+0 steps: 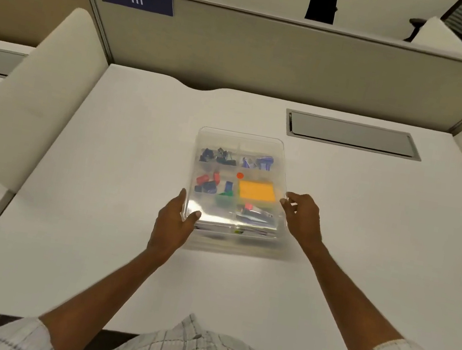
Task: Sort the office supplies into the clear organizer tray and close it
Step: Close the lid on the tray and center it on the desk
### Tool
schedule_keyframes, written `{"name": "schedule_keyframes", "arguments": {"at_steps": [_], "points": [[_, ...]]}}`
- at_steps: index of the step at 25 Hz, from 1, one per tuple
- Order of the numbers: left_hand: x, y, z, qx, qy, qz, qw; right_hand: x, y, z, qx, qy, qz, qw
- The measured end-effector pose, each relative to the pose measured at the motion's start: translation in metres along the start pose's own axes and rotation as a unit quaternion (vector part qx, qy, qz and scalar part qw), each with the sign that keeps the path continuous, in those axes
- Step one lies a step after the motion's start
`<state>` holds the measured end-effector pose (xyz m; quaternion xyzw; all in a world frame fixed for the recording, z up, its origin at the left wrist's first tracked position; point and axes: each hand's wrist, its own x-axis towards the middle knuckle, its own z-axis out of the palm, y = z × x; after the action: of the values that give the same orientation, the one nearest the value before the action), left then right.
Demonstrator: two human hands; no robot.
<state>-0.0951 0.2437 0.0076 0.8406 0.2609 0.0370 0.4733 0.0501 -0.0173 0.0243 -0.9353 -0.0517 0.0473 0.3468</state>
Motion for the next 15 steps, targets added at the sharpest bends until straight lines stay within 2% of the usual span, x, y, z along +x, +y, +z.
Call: {"name": "schedule_keyframes", "arguments": {"at_steps": [6, 11, 15], "points": [[-0.001, 0.008, -0.001, 0.005, 0.016, -0.029, 0.999, 0.008, 0.009, 0.003, 0.036, -0.031, -0.009, 0.999], [-0.005, 0.008, -0.009, -0.037, 0.019, -0.051, 0.998, 0.007, 0.018, -0.004, 0.098, -0.114, 0.027, 0.988], [-0.012, 0.005, -0.003, -0.051, 0.034, -0.059, 0.996, 0.004, 0.021, -0.006, 0.069, -0.136, 0.008, 0.988]]}}
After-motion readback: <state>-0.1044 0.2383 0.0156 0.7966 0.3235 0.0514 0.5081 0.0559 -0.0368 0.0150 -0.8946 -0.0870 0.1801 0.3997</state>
